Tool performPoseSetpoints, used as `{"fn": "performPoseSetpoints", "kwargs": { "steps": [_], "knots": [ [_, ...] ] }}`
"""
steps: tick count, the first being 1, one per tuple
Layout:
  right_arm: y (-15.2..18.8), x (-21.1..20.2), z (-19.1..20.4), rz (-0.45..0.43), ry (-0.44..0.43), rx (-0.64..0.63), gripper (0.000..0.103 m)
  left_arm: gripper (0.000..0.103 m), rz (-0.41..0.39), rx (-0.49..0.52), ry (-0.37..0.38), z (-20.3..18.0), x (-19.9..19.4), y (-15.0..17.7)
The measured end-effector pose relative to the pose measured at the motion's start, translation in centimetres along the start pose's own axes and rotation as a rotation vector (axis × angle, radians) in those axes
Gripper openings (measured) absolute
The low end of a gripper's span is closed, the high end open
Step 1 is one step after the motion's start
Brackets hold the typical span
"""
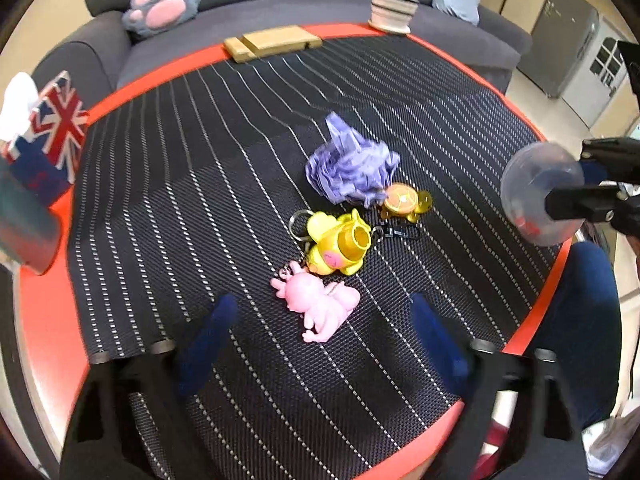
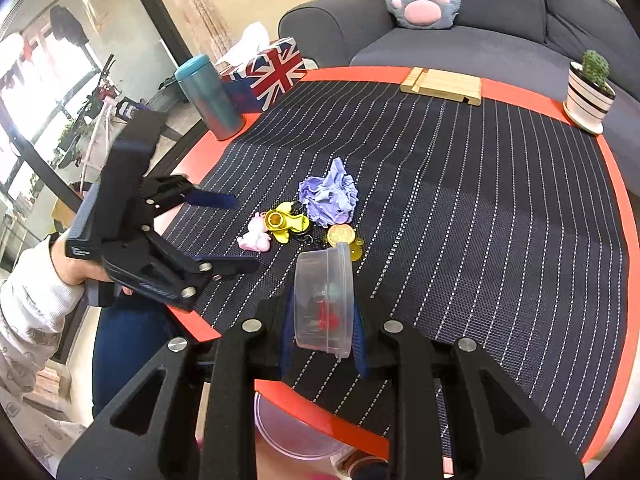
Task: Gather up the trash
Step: 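Lift the clear bowl with the right gripper while the left gripper approaches the pink pig toy, then grasp the pink pig with the left gripper while the right gripper carries the bowl over the bin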
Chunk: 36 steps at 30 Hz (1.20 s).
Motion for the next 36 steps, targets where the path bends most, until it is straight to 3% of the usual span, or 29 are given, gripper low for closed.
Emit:
{"fn": "performPoseSetpoints", "kwargs": {
  "steps": [11,22,36],
  "knots": [
    [0.4,0.0,-0.6,0.002,0.002,0.017,0.024,0.048,-0.010,0.028,-0.025,0.1,0.6,-0.1],
    [0.5,0.0,-0.7,0.000,0.003,0.019,0.024,0.047,-0.036,-0.002,-0.018,0.1,-0.1,0.0],
    [1.3,-2.0,0.1,-0.030,0.009,0.010,0.024,0.047,-0.122,-0.036,0.023,-2.4,-4.9,0.7]
  ]
}}
Point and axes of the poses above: each gripper's, at about its wrist camera, not at the fingertips, and x roughly the way its jaws point, z to its left, y to its underside, the point moved 6 cm from there along x, roughly the way its jaws point, and after that the axes turned 1 degree about y, right-handed, at the moved point
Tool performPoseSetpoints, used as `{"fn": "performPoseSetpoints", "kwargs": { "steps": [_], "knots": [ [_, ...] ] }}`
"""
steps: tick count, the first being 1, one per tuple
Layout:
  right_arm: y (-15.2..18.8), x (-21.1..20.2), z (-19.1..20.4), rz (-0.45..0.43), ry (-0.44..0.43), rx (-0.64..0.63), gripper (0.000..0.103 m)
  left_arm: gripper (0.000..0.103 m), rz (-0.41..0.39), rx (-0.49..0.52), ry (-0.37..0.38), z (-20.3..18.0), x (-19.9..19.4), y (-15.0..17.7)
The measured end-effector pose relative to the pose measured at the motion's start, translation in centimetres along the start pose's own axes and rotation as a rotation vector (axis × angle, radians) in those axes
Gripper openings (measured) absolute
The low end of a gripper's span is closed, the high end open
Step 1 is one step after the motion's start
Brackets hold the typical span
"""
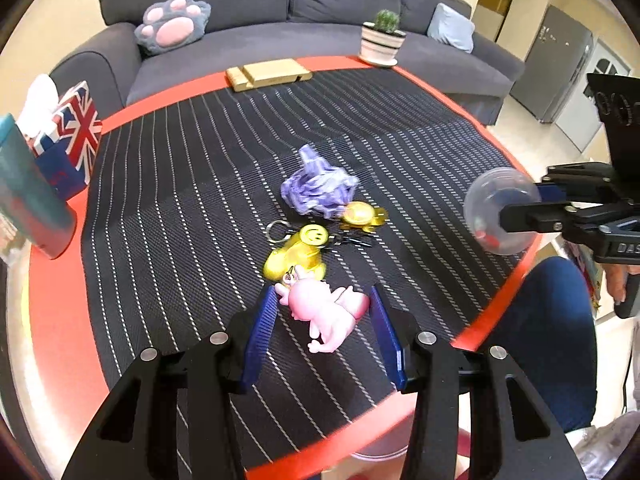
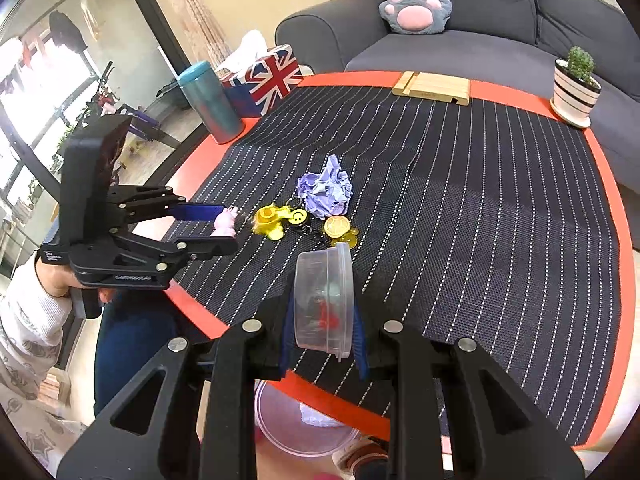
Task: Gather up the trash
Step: 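Grasp the pink pig with the left gripper while the right gripper carries the bowl over the bin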
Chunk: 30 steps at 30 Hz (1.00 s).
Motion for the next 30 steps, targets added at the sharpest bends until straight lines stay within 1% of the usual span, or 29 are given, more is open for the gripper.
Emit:
{"fn": "performPoseSetpoints", "kwargs": {
  "steps": [7,13,19,24,30],
  "knots": [
    [1.1,-1.9,1.7,-0.021,0.010,-0.038,0.024,0.047,-0.058,0.013,0.034,-2.6,-3.1,0.8],
    [2.6,-3.4,3.9,-0.033,0.010,-0.076,0.024,0.047,-0.084,0.024,0.056,-4.3,-4.6,1.8],
    [4.7,-4.6,6.1,-0.039,-0.009,-0.100,0.024,0.047,-0.098,0.027,0.071,-5.4,-5.6,3.3],
    [6.4,-5.0,7.5,-0.031,-0.028,-0.108,0.024,0.047,-0.105,0.026,0.085,-6.3,-6.2,4.6],
    [8.7,-4.4,8.4,-0.001,-0.053,-0.112,0.024,0.047,-0.117,0.020,0.097,-7.0,-6.9,6.2]
  ]
}}
Point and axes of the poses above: each gripper's, at about its wrist camera, not at the fingertips, and x roughly the way its jaws point, z to its left, y to its underside, the point moved 6 cm from there along x, roughly the way its jaws point, and after that the axes turned 1 degree about y, right-handed, at the moved point
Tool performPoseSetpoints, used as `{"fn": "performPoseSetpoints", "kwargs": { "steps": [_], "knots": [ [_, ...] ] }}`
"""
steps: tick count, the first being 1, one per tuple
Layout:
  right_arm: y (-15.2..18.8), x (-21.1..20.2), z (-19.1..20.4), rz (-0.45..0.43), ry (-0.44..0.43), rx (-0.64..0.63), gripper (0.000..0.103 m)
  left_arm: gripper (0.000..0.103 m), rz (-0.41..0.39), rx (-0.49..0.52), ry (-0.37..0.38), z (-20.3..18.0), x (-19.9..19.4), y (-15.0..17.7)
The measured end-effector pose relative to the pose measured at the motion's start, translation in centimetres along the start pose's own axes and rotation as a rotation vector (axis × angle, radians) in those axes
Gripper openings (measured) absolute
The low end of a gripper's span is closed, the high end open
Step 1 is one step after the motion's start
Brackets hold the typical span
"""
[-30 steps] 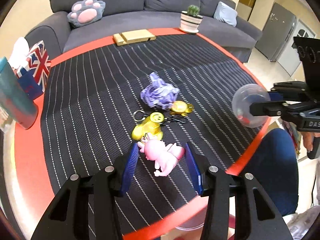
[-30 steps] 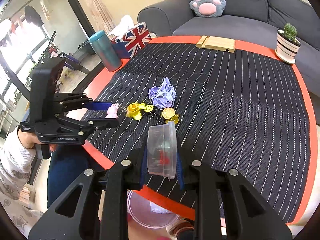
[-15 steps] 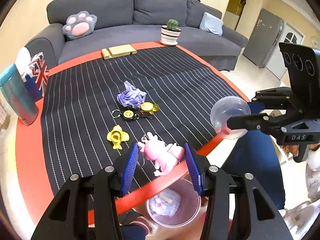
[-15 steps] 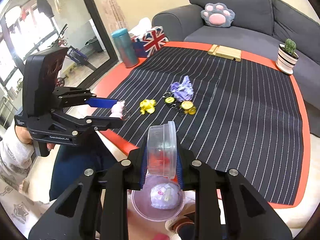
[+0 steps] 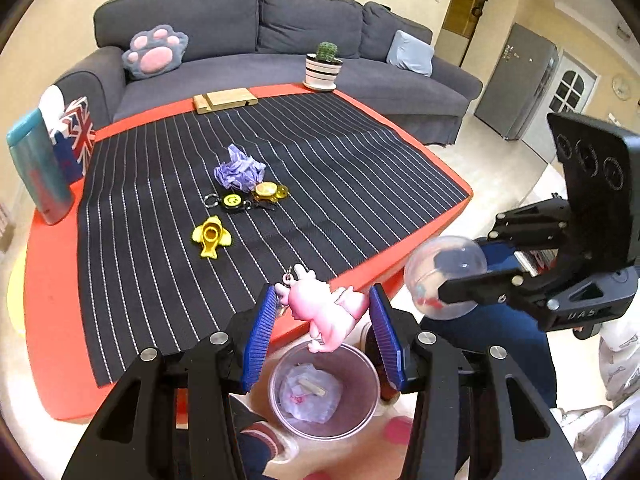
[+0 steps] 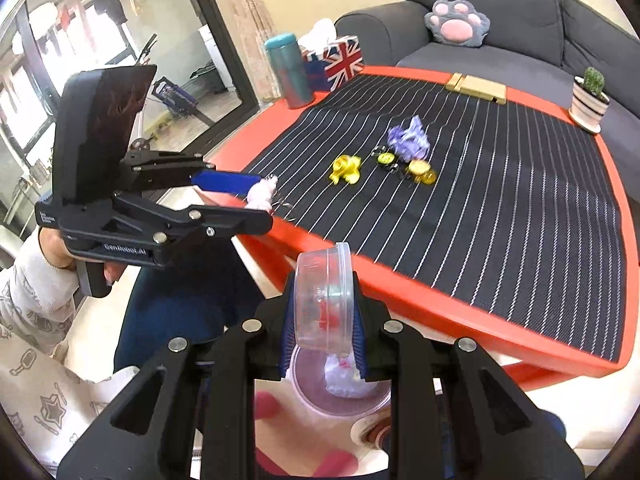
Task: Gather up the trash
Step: 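Grasp the pink pig with the left gripper while the right gripper carries the bowl over the bin, then open the right gripper to drop the clear bowl into the bin, then open the left gripper over the bin to drop the pink pig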
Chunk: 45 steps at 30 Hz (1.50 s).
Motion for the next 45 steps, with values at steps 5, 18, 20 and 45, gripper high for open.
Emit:
{"fn": "performPoseSetpoints", "kwargs": {
  "steps": [5,18,20,45],
  "knots": [
    [1.0,0.6,0.9,0.013,-0.022,-0.008,0.025,0.047,0.002,-0.007,0.006,-0.3,-0.3,1.1],
    [0.8,-0.2,-0.4,-0.034,0.042,0.043,0.092,0.047,0.013,-0.004,0.011,-0.8,-0.5,2.2],
    [0.9,-0.3,-0.5,-0.036,0.054,0.046,0.092,0.047,0.016,0.000,0.016,-1.0,-0.4,2.3],
    [0.9,-2.4,-2.5,-0.089,0.118,0.081,0.092,0.049,0.050,0.053,0.065,-4.0,0.5,2.7]
  ]
}}
Point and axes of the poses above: each gripper's, at about its wrist camera, not at the fingertips, and x roughly the way its jaws point, z to its left, y to its underside, the point moved 6 cm from there along x, roughly the way its jaws point, and after that the axes turned 1 degree about y, right-handed, at the moved point
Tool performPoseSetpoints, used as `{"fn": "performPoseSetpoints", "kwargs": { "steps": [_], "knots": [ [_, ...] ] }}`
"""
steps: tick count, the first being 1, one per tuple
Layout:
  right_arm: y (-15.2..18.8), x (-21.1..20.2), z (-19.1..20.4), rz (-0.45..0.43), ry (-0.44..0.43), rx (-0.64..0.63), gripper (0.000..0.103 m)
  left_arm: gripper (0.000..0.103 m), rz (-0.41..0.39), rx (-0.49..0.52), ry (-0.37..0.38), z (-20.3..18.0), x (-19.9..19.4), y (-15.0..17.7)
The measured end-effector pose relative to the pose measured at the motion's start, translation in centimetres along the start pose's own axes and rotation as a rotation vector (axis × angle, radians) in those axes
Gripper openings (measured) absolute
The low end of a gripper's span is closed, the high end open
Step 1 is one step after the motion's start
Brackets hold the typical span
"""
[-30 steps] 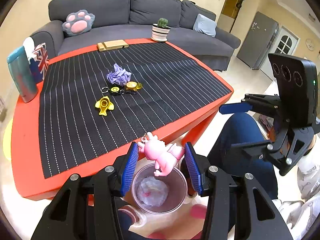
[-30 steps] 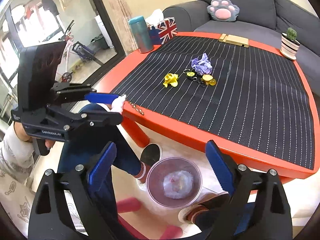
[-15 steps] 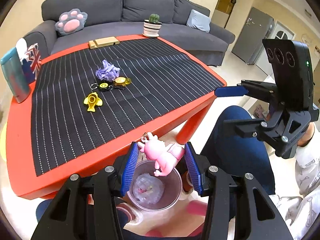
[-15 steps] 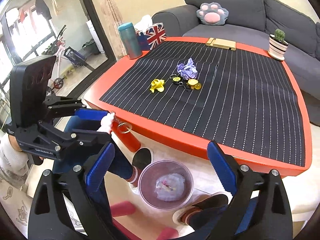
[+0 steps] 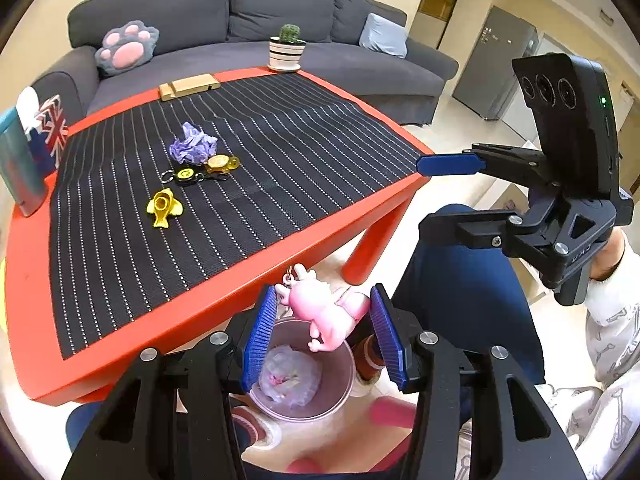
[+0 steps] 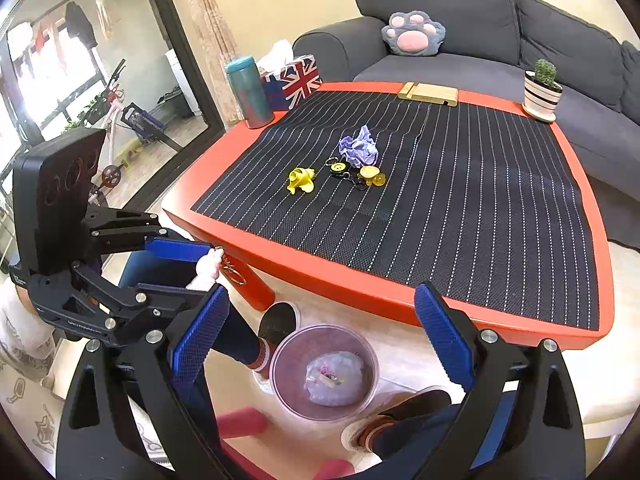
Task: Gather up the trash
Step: 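Open the left gripper over the bin to drop the pink pig, then move the left gripper back over the table and close on the yellow plastic toy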
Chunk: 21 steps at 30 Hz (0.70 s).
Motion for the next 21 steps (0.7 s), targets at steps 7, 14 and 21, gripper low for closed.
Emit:
{"fn": "performPoseSetpoints", "kwargs": {
  "steps": [7,14,21],
  "knots": [
    [-0.1,-0.2,-0.2,-0.004,0.004,0.003,0.092,0.093,-0.028,-0.029,-0.029,0.7,0.0,-0.2],
    [-0.1,-0.1,-0.3,-0.001,0.005,0.006,0.093,0.095,-0.030,-0.054,-0.049,1.6,-0.1,-0.3],
    [-1.2,0.2,-0.8,-0.006,0.009,0.008,0.093,0.095,-0.052,-0.075,-0.096,3.8,-0.3,-1.6]
  ]
}}
Point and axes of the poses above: each gripper's, at about its wrist camera, not at the fingertips, and x roughly the way its jaws point, z to its left, y to its underside, the point moved 6 cm from there along x, roughly the way its jaws point, and after that the axes turned 1 degree about y, right-handed, at the moved point
